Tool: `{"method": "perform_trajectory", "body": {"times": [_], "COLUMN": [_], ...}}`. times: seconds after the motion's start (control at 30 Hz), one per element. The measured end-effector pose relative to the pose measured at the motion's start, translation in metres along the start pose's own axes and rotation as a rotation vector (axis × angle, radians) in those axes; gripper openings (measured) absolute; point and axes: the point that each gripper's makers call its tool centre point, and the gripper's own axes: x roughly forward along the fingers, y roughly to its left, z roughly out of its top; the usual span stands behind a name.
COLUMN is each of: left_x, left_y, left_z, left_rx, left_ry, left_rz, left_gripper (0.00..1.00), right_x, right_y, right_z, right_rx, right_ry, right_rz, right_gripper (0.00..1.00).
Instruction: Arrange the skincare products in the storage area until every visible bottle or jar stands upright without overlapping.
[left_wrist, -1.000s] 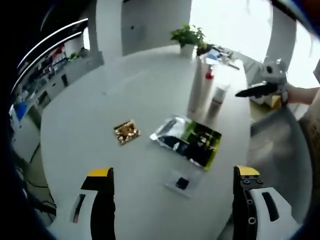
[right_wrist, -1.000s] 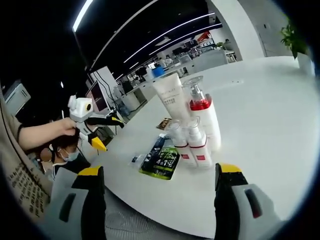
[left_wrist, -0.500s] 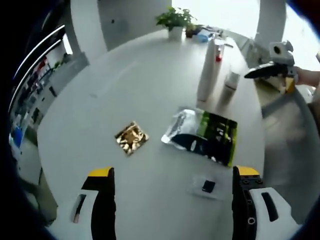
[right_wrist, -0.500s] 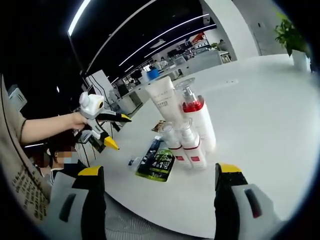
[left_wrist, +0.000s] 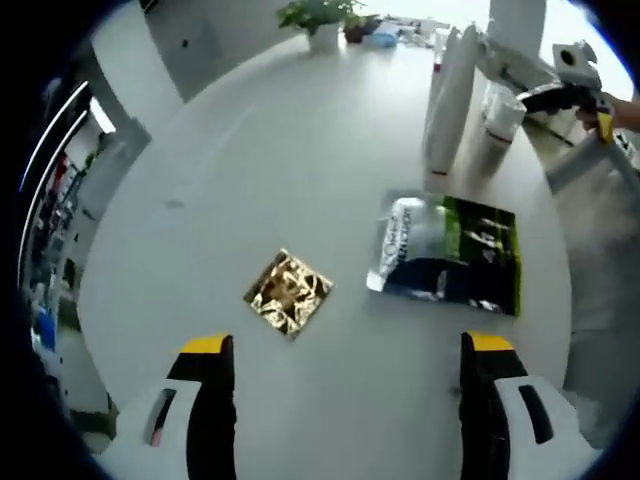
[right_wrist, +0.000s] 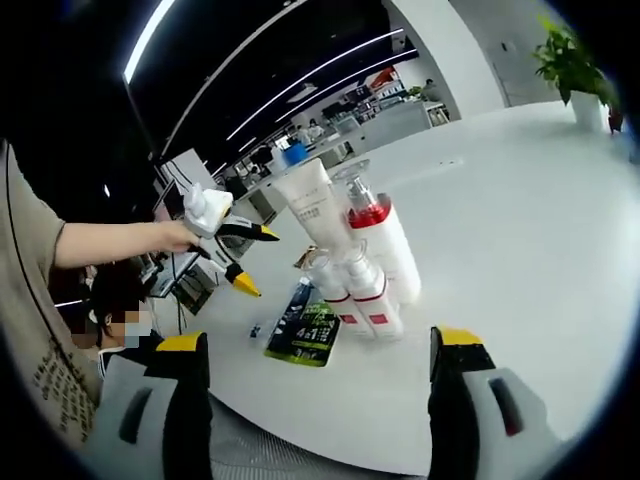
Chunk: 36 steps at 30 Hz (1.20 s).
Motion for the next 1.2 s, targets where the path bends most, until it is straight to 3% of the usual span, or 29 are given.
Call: {"method": "perform_trajectory", "body": {"times": [0.37,0.8,1.1,1.2], "left_x": [0.025,0.049,0.056,0.056], "left_y": [0.023,0.044,0.047,0.040], "left_z": [-0.005,0.017,0.020,0.017], "left_rx": [0.058,0.161,0.184,0.181], "left_ry": [0.069,0.098,0.129,0.139], "left_rz": [-0.042,-0.072,-0.109,-0.164], "left_gripper": [0.83,0.70,0.65,0.55], "right_x": [0.001,-0.001,-0.002,-0.001], "right_y": [-0.005,-0.012,-0.016,-0.016], "right_z": [-0.002,-0.002,0.000,-0.001], "right_rx": [0.010,0.036,0.053,0.055], "right_ry": [0.010,0.002,-0.010,-0.010], "right_rz": [-0.020,-0.049,-0.064,-0.064], "right_gripper": [0.91,0.91,0.91,0.91]}}
